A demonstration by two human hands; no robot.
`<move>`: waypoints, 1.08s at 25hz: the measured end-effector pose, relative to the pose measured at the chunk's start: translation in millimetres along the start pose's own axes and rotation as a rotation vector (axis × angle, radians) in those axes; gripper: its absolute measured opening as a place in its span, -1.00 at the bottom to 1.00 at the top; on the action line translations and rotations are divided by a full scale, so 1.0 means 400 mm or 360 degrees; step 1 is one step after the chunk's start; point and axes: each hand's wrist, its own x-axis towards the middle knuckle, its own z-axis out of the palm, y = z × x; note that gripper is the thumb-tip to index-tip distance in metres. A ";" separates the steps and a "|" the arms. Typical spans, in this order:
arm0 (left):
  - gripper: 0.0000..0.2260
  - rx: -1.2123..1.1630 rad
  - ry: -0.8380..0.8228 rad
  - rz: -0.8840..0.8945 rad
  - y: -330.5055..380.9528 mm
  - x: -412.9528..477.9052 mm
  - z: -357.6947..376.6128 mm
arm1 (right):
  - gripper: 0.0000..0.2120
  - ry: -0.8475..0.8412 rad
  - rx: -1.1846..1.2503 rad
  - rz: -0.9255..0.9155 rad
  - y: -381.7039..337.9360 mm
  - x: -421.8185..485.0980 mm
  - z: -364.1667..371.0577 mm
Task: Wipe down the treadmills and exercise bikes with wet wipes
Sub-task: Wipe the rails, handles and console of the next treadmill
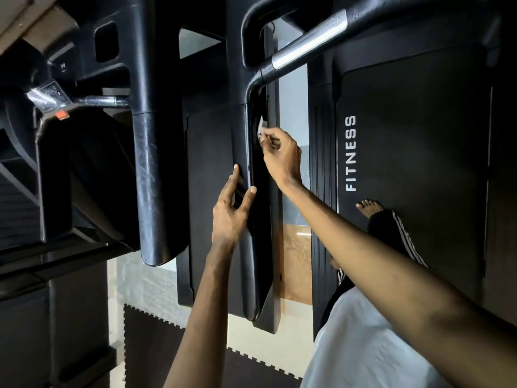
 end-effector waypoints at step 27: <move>-0.44 0.0105 -0.0117 0.0119 -0.091 -0.053 -0.005 | -0.80 -0.0108 -0.0184 0.0355 0.129 -0.165 -0.019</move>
